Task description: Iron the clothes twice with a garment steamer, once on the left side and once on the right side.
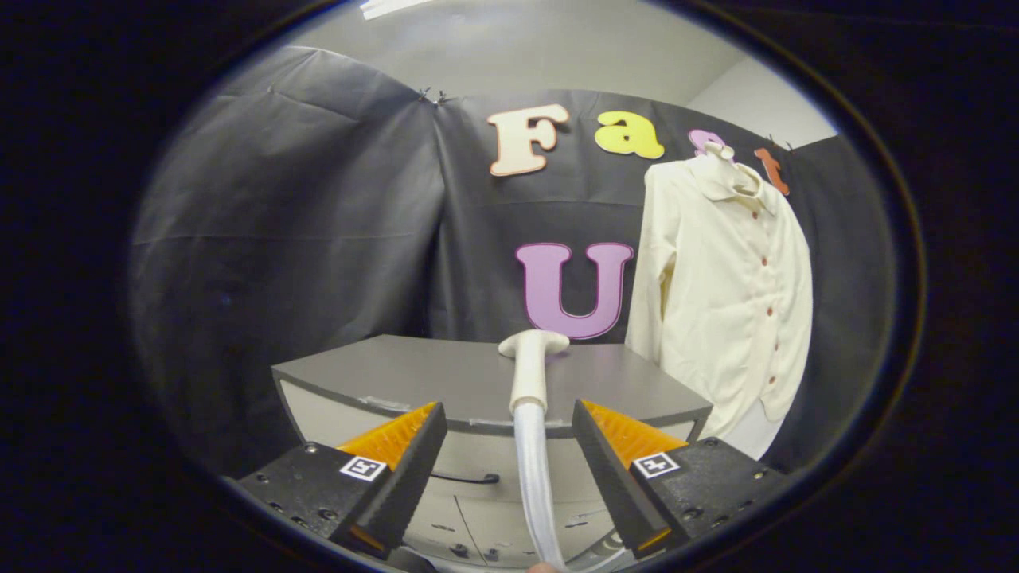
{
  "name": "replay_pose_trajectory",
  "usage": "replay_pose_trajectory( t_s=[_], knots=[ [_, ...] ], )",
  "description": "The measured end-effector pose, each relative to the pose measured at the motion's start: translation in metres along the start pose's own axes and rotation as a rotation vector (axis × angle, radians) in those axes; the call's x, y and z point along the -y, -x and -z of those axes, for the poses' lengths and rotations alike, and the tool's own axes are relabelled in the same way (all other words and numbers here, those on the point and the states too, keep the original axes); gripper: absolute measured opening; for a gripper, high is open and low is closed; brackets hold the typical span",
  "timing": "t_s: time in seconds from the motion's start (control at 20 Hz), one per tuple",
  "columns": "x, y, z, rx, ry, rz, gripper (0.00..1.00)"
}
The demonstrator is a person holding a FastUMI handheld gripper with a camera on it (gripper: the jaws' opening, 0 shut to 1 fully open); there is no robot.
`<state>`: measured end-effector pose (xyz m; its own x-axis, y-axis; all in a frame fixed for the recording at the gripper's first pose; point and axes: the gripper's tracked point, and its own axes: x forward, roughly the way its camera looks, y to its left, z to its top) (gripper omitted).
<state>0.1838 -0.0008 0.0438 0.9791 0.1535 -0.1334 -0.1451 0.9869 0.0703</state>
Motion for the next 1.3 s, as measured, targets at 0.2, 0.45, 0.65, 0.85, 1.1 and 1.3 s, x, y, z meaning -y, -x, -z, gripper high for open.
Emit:
replay_pose_trajectory(
  t_s=[0.2,0.45,0.65,0.85,1.1,1.3],
  knots=[
    [0.008,-0.040,0.000,-0.104,-0.025,-0.023,0.96],
    [0.021,-0.080,0.002,-0.187,-0.010,-0.007,0.91],
    [0.019,-0.102,0.016,-0.265,0.022,-0.002,0.77],
    [0.015,-0.115,0.033,-0.350,0.090,0.001,0.55],
    [0.004,-0.120,0.034,-0.367,0.110,-0.034,0.39],
    [0.006,-0.116,0.025,-0.288,0.098,-0.059,0.33]
  ],
)
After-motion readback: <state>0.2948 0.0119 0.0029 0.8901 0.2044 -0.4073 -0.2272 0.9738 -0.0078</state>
